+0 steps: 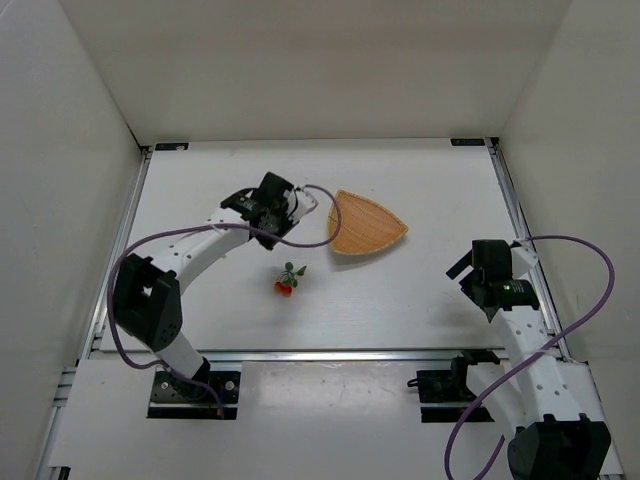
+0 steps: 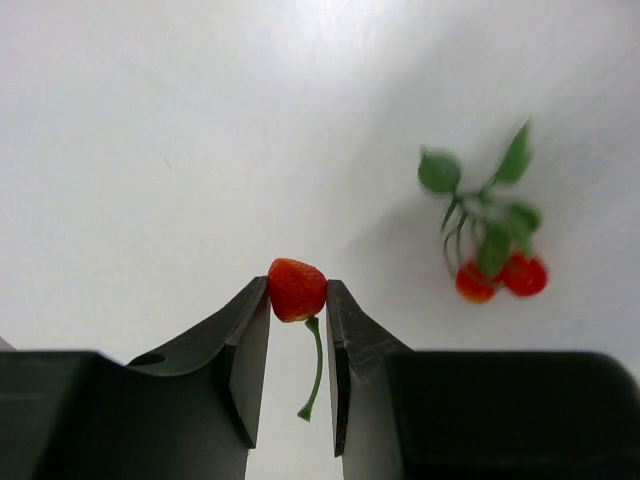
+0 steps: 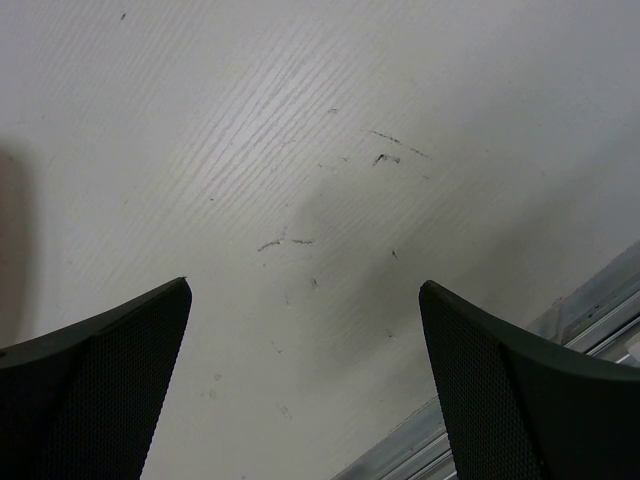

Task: Place and organize the fake fruits in the fruit bowl

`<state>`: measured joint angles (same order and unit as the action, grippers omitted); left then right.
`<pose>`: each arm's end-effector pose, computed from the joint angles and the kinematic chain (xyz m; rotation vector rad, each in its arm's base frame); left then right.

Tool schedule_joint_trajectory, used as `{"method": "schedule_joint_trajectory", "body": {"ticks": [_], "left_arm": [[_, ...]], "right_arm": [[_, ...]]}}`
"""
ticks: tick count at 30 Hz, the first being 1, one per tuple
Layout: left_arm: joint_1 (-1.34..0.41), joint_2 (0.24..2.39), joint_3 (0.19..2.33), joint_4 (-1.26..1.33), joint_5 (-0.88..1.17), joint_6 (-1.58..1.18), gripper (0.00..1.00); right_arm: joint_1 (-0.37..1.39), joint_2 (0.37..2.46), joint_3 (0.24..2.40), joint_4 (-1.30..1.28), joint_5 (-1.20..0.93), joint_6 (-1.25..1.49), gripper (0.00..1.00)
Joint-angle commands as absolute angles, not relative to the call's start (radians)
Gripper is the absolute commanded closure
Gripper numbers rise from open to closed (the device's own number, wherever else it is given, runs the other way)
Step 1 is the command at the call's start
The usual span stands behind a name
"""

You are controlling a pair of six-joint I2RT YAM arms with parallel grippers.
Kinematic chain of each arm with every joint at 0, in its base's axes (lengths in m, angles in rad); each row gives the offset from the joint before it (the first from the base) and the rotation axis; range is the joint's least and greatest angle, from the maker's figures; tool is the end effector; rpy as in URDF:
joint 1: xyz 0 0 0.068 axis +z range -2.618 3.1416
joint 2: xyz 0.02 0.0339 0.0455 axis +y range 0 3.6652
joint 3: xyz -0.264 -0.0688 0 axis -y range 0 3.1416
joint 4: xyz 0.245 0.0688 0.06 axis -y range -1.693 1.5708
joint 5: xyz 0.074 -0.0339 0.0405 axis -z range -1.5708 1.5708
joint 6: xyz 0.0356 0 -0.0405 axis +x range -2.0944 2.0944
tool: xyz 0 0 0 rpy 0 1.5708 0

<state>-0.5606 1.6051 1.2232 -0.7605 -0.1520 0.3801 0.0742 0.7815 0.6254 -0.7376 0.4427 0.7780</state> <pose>0.2774 -0.1678 0.2424 1.1828 2.4252 0.1517 0.1512 -0.0041 0.2379 0.9844 2.1410 -0.1395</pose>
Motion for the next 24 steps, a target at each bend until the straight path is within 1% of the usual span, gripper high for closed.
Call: {"method": "schedule_joint_trajectory", "body": {"ticks": [1,3,4,6,7,8,11,13,14,16,17,18,21,22,24], "left_arm": [[-0.587,1.658,1.418,-0.73,-0.038,0.38,0.7],[-0.603,1.769,1.51,-0.73,0.012,0.371,0.7],[-0.624,1.811,1.61,-0.73,0.032,0.362,0.7],[-0.644,1.899,1.721,-0.73,0.046,0.362,0.7],[-0.662,1.987,1.779,-0.73,0.046,0.345,0.7],[-0.672,2.028,1.887,-0.73,0.055,0.336,0.71],[-0.704,2.152,2.04,-0.73,0.055,0.313,0.71],[-0.704,2.195,2.088,-0.73,0.055,0.301,0.71],[-0.713,2.222,2.114,-0.73,0.055,0.287,0.69],[-0.713,2.232,2.123,-0.73,0.055,0.287,0.6],[-0.713,2.232,2.123,-0.73,0.066,0.287,0.53],[-0.713,2.232,2.114,-0.73,0.066,0.287,0.38],[-0.713,2.192,2.086,-0.73,0.077,0.287,0.12],[-0.713,2.181,2.077,-0.73,0.077,0.287,0.0],[-0.713,2.139,2.047,-0.73,0.051,0.287,0.0]], "right_arm": [[0.08,0.802,0.661,-0.729,0.453,0.761,0.01],[0.08,0.83,0.661,-0.729,0.453,0.761,0.01],[0.08,0.83,0.661,-0.729,0.453,0.761,0.01],[0.08,0.839,0.672,-0.729,0.462,0.752,0.01],[0.08,0.839,0.672,-0.729,0.462,0.752,0.01],[0.089,0.839,0.672,-0.729,0.462,0.752,0.01],[0.089,0.818,0.681,-0.729,0.462,0.752,0.01],[0.089,0.818,0.69,-0.729,0.439,0.743,0.01],[0.089,0.808,0.69,-0.729,0.43,0.732,0.01],[0.115,0.808,0.69,-0.729,0.42,0.686,0.01],[0.124,0.799,0.69,-0.718,0.42,0.669,0.01],[0.135,0.799,0.69,-0.718,0.42,0.643,0.01],[0.195,0.799,0.699,-0.697,0.41,0.609,0.01],[0.21,0.808,0.71,-0.696,0.4,0.6,0.01],[0.25,0.834,0.719,-0.663,0.4,0.584,0.01]]}}
